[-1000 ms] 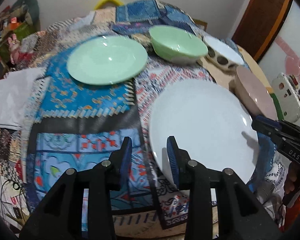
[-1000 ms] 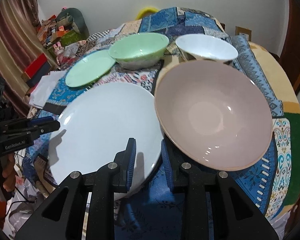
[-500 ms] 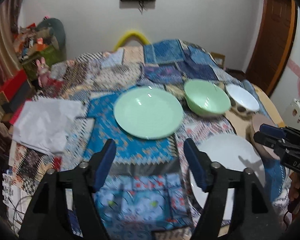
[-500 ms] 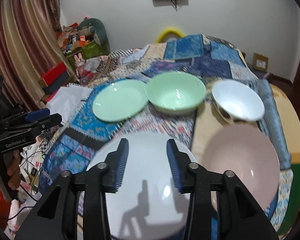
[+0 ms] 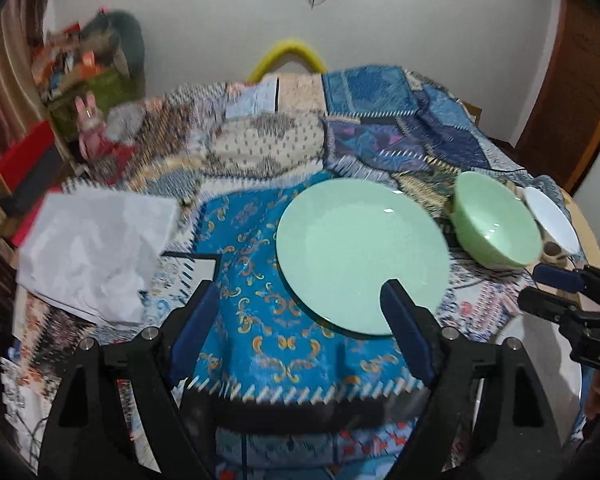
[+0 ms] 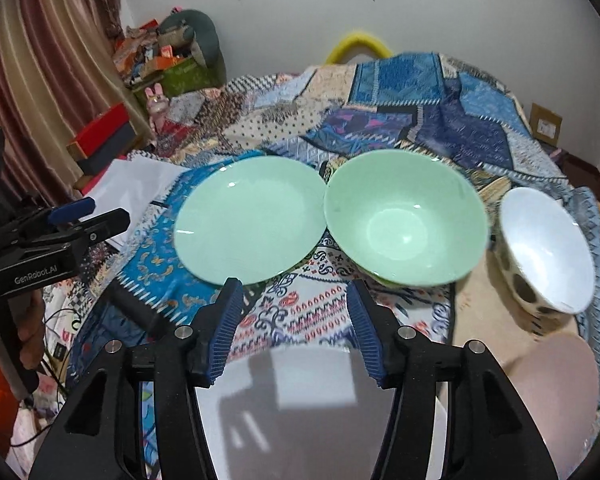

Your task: Organize plates and bowls

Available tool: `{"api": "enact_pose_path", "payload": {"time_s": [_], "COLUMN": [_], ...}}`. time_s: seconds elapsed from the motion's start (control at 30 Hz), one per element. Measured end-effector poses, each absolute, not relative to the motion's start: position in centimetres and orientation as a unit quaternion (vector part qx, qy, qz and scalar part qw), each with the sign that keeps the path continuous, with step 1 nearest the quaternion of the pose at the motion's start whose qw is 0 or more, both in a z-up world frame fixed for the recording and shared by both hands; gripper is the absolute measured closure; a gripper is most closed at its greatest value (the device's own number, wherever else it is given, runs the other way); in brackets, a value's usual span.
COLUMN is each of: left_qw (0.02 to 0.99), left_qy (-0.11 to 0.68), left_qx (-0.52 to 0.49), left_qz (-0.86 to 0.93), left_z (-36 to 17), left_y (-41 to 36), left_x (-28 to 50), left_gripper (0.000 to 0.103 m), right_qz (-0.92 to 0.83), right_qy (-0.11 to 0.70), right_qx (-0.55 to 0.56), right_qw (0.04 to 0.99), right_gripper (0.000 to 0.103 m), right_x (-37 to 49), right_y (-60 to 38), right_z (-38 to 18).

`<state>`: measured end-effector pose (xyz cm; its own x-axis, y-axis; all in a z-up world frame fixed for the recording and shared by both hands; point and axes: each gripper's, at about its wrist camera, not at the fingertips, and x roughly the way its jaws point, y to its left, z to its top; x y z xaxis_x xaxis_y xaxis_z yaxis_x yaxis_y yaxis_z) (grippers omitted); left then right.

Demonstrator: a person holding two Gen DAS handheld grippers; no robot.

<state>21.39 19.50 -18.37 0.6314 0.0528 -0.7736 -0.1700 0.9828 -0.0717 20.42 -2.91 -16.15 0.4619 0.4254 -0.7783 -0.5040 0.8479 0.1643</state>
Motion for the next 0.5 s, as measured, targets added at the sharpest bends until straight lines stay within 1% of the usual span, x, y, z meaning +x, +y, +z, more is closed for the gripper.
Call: {"api": "enact_pose_path", "payload": {"time_s": [0.07,0.17,0.2,0.23,0.27,0.3,0.37,0.5], "left_qw": [0.892,0.885,0.883,0.88,0.878,0.873,0.867,0.871], "left_qy": [0.441,0.456,0.462,0.467,0.472,0.481,0.491,0.483], "left_qx": [-0.085,-0.08,-0.076,-0.073,-0.072,-0.074,-0.082,-0.088], "left_qz": [0.051,0.044,0.041,0.038,0.034,0.027,0.018,0.008], "left_z": [-19.8,-21.7,-22.2,-22.9,-23.3,-24.0,-24.9,-25.3], "left_y": [20.6,21.2,21.3,21.4,21.4,21.6,21.9,22.3], "left_x": [22.9,24.6,25.1,25.7,26.1,26.6,27.2,27.8], "left_gripper": [0.02,0.021,0.022,0.027,0.034,0.037,0.045,0.05], "right_qz": [0.273,0.276,0.275,0.277,0.277,0.276,0.272,0.269], "right_qy": [0.451,0.468,0.473,0.481,0.487,0.491,0.497,0.507], "right_qx": [-0.047,-0.045,-0.046,-0.048,-0.048,-0.048,-0.052,-0.059], "right_qw": [0.848,0.838,0.835,0.831,0.827,0.825,0.822,0.817], "right_gripper": [0.053,0.053,0.057,0.062,0.064,0.067,0.067,0.069], "right_x": [21.1,22.2,22.5,22.8,23.0,23.3,23.6,24.0], "right_y": [-2.4,-1.5,-1.2,-0.9,-0.7,-0.5,0.0,0.6], "right_z": [-16.7,-17.7,-18.0,-18.4,-18.7,-19.0,-19.5,-20.2]}}
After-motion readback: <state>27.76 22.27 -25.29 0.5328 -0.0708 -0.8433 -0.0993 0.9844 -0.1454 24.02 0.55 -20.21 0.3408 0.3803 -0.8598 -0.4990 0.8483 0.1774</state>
